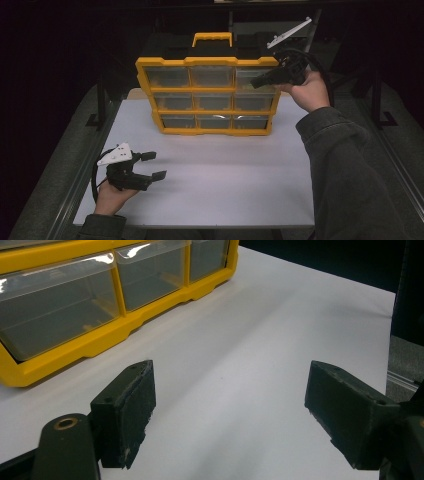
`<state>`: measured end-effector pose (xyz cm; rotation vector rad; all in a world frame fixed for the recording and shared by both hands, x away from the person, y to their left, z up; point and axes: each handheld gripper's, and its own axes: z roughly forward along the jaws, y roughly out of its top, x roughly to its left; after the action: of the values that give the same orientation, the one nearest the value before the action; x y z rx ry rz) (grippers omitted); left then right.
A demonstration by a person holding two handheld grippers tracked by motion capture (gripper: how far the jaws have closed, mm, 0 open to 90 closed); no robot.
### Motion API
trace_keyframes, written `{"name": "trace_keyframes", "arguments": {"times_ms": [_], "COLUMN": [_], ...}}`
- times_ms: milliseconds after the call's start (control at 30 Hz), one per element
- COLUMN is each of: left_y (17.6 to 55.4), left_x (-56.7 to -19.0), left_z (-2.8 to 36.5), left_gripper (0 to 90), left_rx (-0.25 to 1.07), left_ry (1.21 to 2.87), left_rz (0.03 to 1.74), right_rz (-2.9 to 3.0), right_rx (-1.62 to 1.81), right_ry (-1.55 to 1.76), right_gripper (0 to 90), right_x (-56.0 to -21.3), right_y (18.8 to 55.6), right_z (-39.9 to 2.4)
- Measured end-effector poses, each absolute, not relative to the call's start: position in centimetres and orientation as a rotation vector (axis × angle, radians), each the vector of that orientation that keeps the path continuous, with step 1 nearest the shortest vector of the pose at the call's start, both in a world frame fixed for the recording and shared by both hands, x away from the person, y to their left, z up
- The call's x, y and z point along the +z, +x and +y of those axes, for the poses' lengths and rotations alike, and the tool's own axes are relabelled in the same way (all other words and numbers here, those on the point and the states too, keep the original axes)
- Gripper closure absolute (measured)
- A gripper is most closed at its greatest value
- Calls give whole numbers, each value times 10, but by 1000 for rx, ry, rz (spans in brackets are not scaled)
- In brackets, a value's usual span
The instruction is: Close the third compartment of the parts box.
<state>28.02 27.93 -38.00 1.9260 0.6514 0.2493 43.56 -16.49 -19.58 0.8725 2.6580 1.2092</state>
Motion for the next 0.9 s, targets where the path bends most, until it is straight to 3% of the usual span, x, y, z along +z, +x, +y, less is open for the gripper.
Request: {"name": "trace_keyframes", "arguments": {"times_ms": [900], "left_y": [279], "left_x": [-380], "left_z": [280], "left_gripper": [206], "left_rx": [251], "left_ry": [1928], "left_rz": [655], "right_rz": [2617], "right_rx": [1196], "right_ry": [934], "right_gripper": [890], "right_x": [-195], "right_y": [452], "right_z": [-166]}}
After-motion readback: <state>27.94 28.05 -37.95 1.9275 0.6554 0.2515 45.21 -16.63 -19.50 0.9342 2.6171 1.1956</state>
